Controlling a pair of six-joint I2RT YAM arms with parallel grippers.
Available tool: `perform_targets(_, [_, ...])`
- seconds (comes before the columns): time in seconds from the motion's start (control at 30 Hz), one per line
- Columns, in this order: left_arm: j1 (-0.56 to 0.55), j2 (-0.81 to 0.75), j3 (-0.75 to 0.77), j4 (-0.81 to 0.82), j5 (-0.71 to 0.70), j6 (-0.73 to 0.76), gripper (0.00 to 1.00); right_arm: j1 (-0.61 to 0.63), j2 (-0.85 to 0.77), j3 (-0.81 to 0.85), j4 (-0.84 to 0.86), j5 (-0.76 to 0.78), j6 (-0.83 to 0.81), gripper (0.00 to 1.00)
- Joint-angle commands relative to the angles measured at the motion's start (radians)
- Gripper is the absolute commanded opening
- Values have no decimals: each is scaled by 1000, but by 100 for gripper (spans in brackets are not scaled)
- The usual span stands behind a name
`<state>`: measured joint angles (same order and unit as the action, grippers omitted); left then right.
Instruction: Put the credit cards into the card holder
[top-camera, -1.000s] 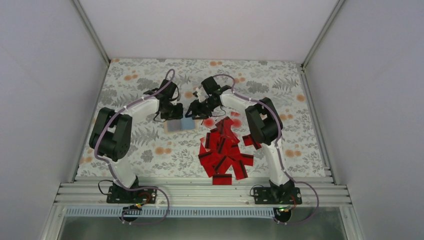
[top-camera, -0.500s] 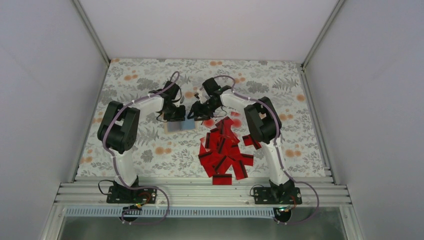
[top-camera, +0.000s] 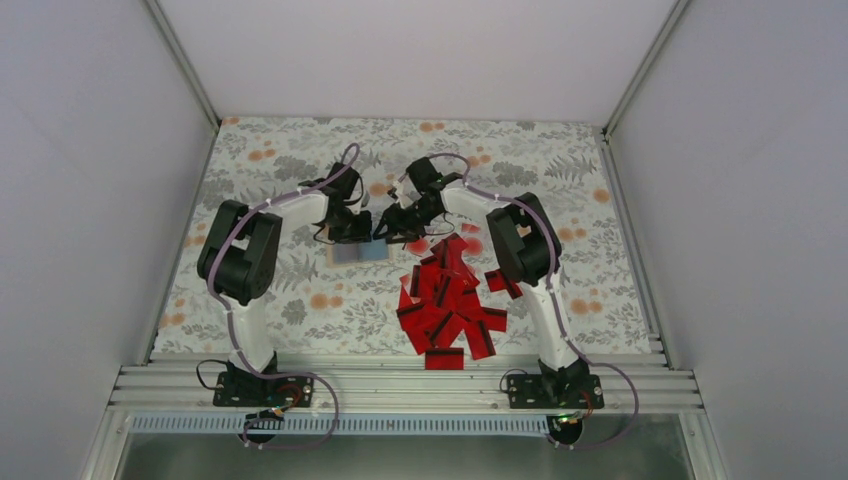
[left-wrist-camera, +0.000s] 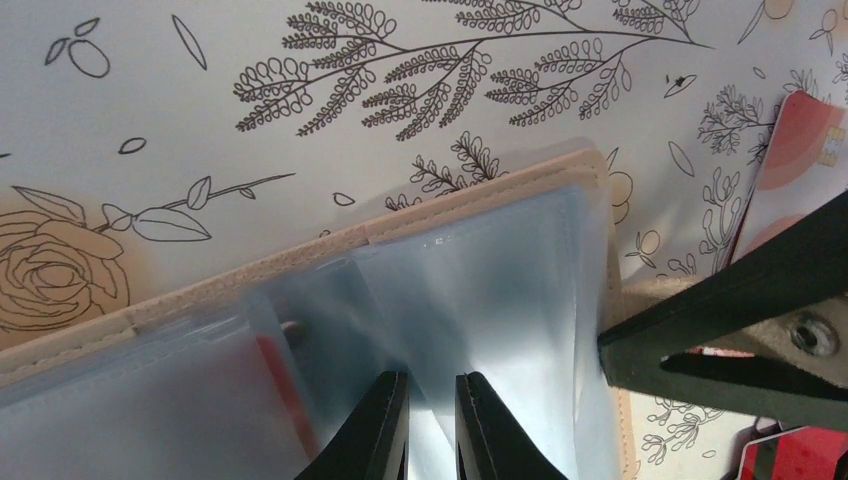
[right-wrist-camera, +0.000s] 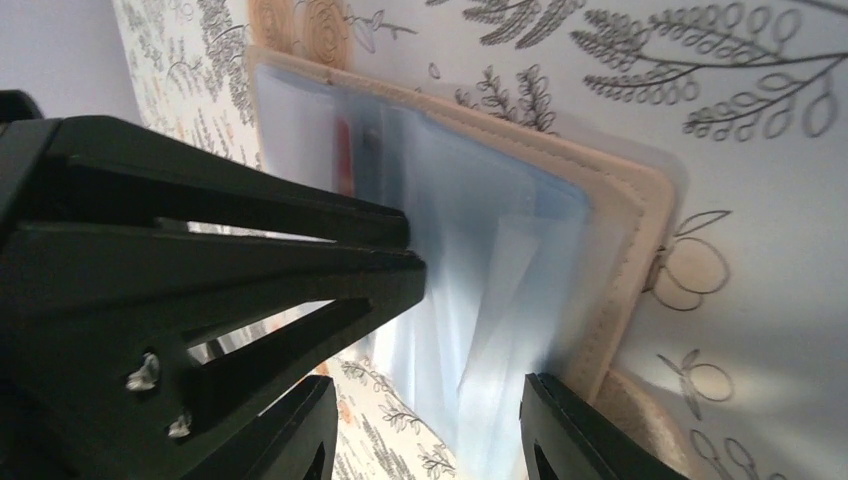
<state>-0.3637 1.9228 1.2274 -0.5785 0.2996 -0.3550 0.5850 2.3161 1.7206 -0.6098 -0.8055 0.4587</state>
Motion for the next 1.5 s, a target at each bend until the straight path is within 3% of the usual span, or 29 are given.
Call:
perform_targets(0.0, [2,27,-3,15,23,-3,14,6,17,-8,45,-105,-14,47])
perform_targets(0.13, [2,30,-5,19,33,-9,14,5,9,15,41,-136,-27,47])
perform_targets(0.4, [2,18,-7,13,12,-17,13,-33,-58,24,-45,39,-69,47])
perform_targets(0.87, [2,-101,-17,-58,-68,-19,14,-37,-10,6,-16,-9,-60,46])
perform_targets(1.47, [2,-42,-54,-46,-64,-7,13,-12,31,33,-19,3,-33,45])
